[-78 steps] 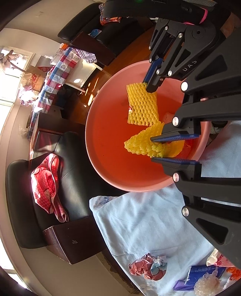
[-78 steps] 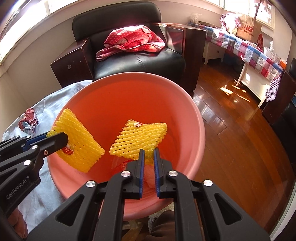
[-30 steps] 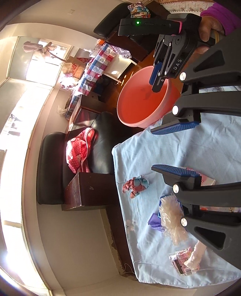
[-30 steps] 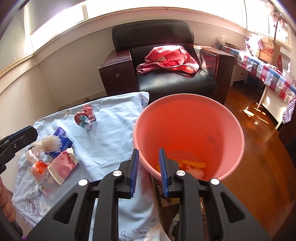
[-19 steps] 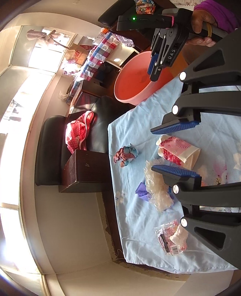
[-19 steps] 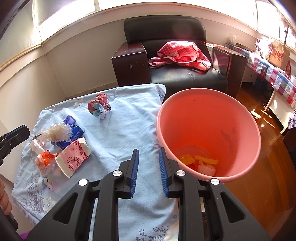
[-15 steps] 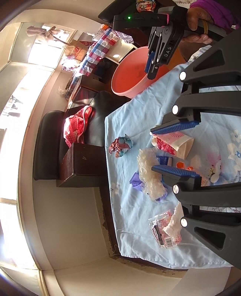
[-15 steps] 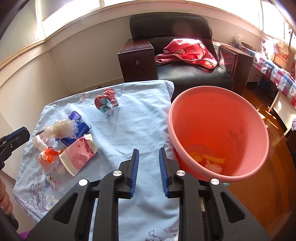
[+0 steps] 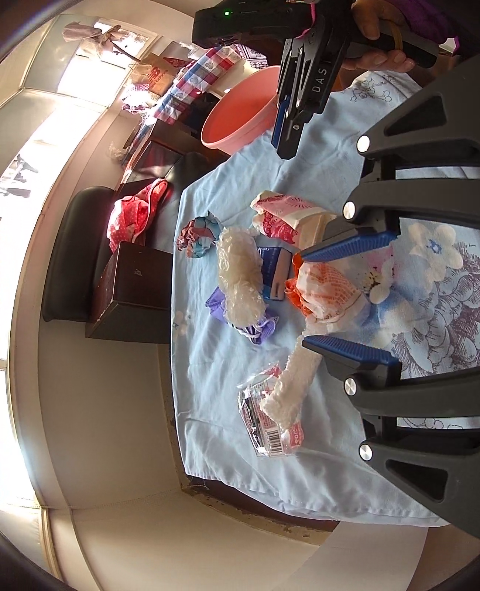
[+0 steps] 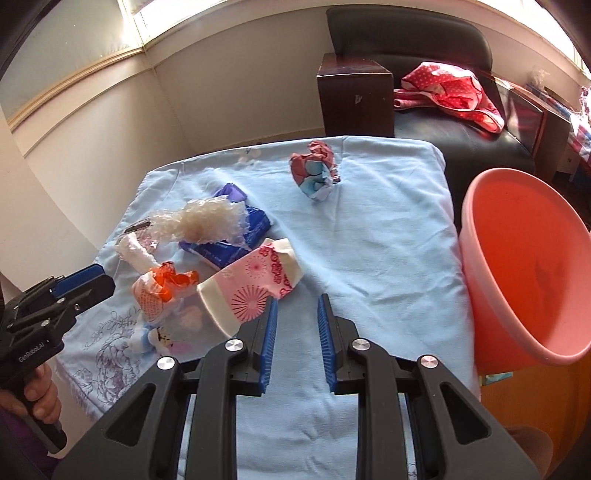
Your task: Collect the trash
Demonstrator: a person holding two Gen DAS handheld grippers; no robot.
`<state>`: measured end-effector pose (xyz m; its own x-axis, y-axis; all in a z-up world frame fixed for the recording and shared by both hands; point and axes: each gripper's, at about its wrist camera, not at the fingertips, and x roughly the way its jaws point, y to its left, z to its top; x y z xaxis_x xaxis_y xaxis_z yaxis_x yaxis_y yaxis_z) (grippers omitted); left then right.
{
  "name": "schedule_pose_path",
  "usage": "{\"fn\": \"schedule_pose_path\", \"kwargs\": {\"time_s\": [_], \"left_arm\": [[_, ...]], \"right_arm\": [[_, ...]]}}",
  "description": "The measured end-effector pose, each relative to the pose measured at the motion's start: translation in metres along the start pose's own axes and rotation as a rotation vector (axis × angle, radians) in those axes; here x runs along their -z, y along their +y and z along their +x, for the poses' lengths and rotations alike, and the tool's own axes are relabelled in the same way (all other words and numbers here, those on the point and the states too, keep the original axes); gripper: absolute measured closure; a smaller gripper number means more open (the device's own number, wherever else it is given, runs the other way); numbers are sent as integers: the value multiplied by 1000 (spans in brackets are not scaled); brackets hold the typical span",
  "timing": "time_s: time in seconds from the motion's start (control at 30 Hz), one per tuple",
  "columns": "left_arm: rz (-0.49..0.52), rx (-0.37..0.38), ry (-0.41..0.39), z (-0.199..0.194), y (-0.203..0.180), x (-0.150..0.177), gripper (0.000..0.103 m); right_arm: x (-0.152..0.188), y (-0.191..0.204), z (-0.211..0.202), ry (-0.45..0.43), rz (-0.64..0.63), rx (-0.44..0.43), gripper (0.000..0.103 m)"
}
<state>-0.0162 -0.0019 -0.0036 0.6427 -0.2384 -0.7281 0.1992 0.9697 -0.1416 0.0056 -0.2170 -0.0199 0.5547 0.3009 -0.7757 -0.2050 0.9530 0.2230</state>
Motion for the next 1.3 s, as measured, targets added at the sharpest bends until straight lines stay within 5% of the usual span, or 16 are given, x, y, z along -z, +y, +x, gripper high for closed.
{"fn": "schedule_pose_path", "kwargs": {"time_s": [0.7,0.77,0.93,1.03,1.3], "left_arm": [[19,33,59,40,1,16,60],[15,52,55,42,2,17,74],[3,80,38,38,6,20,82],[-4,95,36,32,8,22,82],[-6,105,20,19,11,25,82]], "right_arm": [[-27,34,14,3,-90,-45,80],[-31,33,15,2,-91,-46,80],[-45,32,21,3,-87,-88,80],[-54,35,26,0,-92,-130,62],[-75,41,55,26,-104,-183,59]]}}
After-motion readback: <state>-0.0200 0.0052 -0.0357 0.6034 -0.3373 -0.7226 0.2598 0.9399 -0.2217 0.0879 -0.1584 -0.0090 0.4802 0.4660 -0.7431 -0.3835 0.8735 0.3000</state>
